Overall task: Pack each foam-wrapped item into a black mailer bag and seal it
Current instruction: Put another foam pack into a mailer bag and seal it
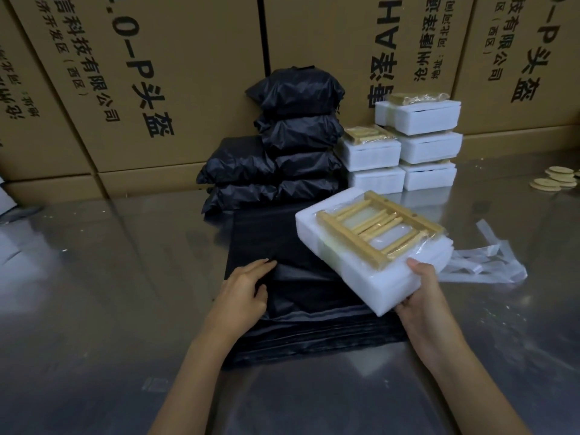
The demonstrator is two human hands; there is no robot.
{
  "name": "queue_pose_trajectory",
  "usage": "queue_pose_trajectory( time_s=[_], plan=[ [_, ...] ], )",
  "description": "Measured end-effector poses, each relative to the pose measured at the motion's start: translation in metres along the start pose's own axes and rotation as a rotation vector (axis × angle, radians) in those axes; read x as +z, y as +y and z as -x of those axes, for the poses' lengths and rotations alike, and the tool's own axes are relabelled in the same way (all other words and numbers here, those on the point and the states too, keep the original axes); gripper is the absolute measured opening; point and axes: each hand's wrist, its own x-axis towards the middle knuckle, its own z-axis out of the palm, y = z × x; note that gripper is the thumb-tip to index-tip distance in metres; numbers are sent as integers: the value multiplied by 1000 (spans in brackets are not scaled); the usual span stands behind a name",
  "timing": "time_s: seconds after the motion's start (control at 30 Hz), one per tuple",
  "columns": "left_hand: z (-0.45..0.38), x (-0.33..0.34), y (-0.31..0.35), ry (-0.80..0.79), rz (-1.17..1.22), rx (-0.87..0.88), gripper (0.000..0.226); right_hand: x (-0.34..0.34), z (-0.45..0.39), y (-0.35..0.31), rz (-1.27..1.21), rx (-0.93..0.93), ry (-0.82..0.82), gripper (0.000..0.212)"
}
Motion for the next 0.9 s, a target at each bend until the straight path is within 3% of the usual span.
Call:
queue_pose_trajectory(
  time_s=[0.13, 0.27, 0.37, 0.43, 0.53, 0.6, 0.63, 0.77, 0.9],
  plan=[
    [1, 4, 3, 23, 60, 21, 60, -2, 3, -9, -192, 17, -10, 47],
    [2, 5, 8, 24, 37, 16, 63, -2, 7, -13, -207, 45, -23, 32],
    [2, 1, 11, 3, 77, 52, 64, -3, 11, -11, -163, 80, -47, 42],
    [4, -4, 15, -50, 195, 28, 50, -3, 12, -10, -121, 123, -62, 47],
    [8, -9, 20, -5, 291, 5, 31, -2, 11, -12, -36, 242, -95, 22],
    [9, -10, 21, 17, 370, -26, 19, -3, 10, -11, 22, 304, -89, 21],
    [11, -12, 23, 14, 384, -22, 21, -4, 10, -11, 32, 320, -90, 22],
    [12, -11, 21, 0, 282, 2, 66, -7, 10, -18, 28, 324, -147, 22],
    [12, -7, 16, 37, 150, 88, 79, -11, 9, -22, 65, 345, -180, 24]
  ],
)
